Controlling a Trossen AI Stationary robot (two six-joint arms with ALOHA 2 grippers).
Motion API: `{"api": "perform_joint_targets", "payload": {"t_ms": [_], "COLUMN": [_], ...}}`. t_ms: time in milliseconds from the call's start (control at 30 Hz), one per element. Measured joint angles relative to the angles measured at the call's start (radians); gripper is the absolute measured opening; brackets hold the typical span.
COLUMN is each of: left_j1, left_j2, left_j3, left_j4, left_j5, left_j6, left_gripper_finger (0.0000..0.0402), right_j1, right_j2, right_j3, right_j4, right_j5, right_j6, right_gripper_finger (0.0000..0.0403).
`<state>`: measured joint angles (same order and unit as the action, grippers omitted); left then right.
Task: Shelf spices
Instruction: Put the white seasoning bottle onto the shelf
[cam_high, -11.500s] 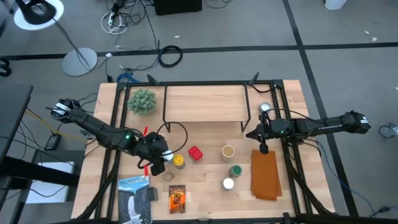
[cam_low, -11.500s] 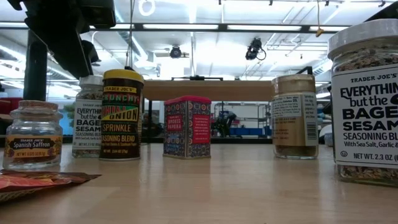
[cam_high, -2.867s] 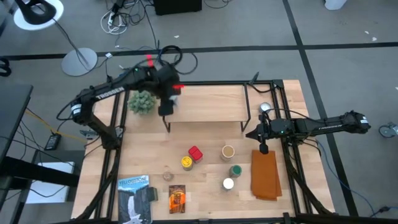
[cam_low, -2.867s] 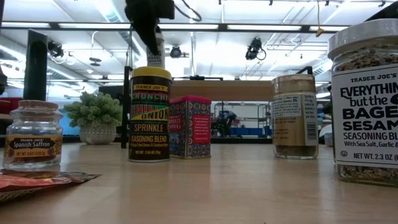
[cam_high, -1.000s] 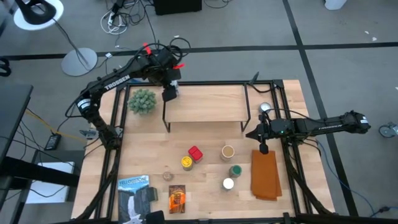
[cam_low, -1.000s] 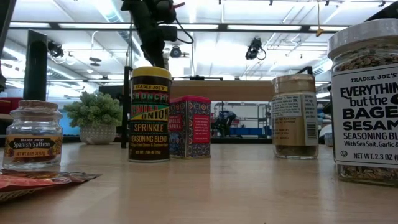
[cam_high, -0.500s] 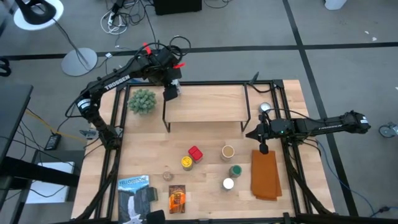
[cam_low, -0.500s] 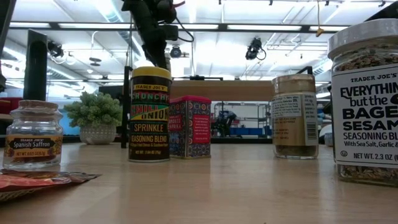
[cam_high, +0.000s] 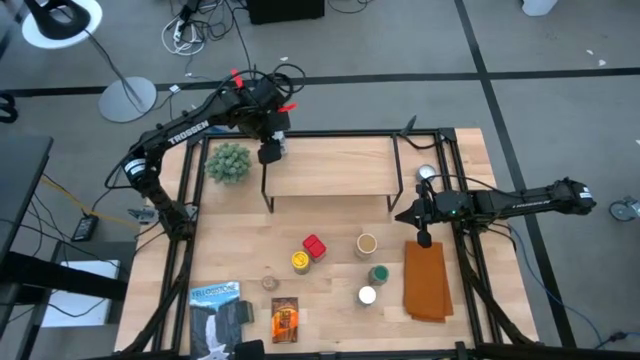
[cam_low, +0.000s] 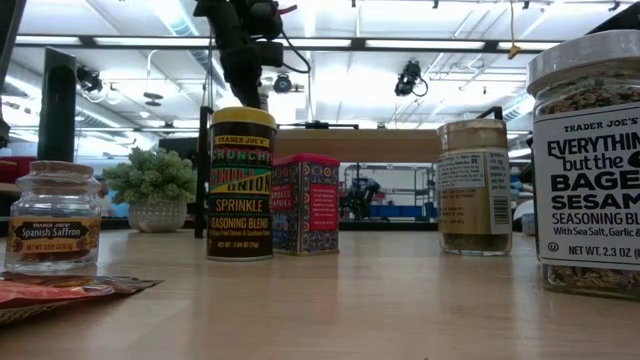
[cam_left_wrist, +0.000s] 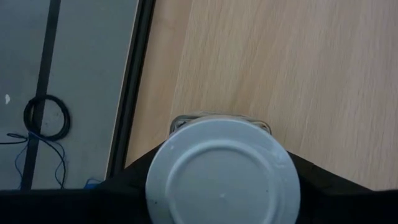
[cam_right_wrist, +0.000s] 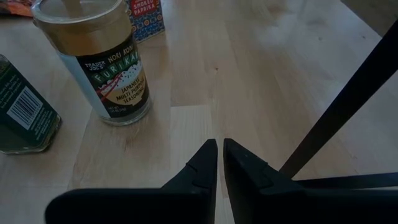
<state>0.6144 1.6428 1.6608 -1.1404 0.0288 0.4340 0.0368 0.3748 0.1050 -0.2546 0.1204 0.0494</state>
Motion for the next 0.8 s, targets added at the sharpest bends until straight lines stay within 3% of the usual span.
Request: {"api": "perform_joint_targets", "payload": {"t_ms": [333,800], "left_j1": [0.000,0.000], "left_j2": [0.000,-0.002], "left_j3": [0.000,0.000], "left_j4": [-0.003,-0.002], "left_j5": [0.000,0.000], "left_j6": [0.000,0.000], "left_gripper_finger": [0.0226,0.0287], "right_j1": [0.000,0.000], "right_j2": [0.000,0.000], "right_j3": [0.000,0.000], "right_j4": [0.000,0.000], "right_j5": [0.000,0.000], "right_j6": [0.000,0.000], "right_gripper_finger": [0.0029,0.0024]}}
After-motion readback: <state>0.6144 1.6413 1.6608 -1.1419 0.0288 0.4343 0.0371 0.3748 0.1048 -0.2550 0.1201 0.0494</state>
